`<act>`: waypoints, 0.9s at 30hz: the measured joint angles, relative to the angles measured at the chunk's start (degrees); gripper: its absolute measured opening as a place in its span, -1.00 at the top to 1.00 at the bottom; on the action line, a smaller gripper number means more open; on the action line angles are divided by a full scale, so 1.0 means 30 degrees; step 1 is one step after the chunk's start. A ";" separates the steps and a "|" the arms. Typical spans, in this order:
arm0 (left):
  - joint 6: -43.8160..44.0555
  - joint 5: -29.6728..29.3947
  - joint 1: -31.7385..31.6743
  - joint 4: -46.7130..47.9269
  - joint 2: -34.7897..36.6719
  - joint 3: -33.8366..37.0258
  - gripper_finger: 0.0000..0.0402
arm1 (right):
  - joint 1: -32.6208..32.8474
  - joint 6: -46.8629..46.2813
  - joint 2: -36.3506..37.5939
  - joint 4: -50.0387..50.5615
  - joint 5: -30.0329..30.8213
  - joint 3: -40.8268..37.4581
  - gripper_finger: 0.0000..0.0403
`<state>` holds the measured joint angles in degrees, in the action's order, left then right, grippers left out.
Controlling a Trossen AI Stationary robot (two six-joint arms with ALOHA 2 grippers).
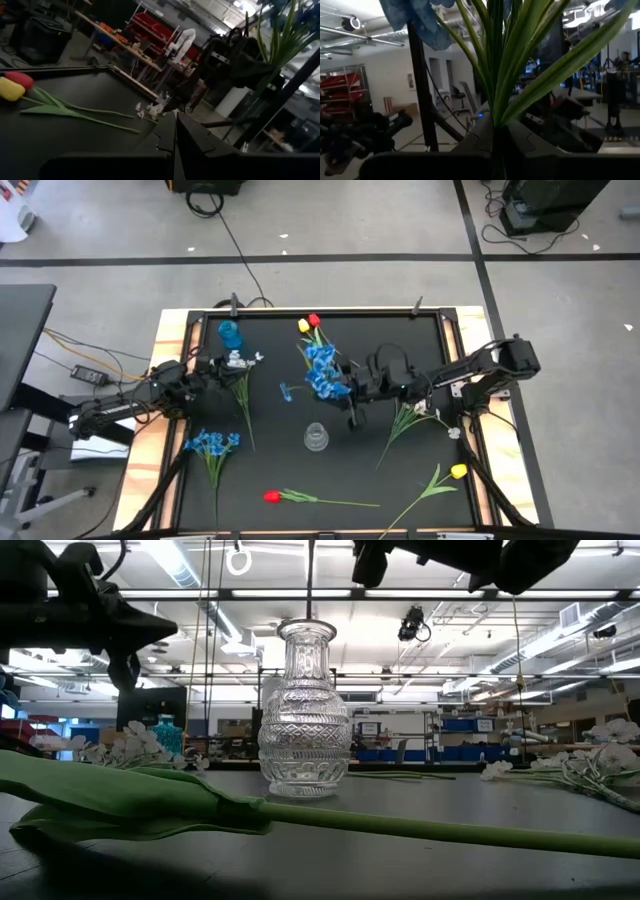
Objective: Sort flowers into vase by color
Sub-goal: Put the right blue flower into the blue vase
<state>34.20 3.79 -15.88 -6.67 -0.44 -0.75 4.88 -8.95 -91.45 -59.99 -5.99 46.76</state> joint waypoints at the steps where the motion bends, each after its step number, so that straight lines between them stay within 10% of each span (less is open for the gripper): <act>1: -0.0352 0.0025 0.0000 0.0062 -0.0031 -0.0090 0.89 | 0.0163 -0.0035 -0.0137 -0.0049 0.0130 0.0000 0.88; 17: -0.3317 -0.0015 0.0000 -0.0036 -0.2877 -0.4132 0.86 | 0.1132 -0.0127 -0.0410 -0.0181 0.0504 0.0000 0.88; 27: -0.6399 0.0054 0.0036 0.0429 -0.8387 -1.1063 0.46 | 0.0968 -0.0168 -0.0432 0.2012 -0.0457 0.0007 0.88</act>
<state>15.01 3.95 -15.77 -5.38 -25.60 -33.94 7.78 -9.45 -92.75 -53.95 -7.36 46.78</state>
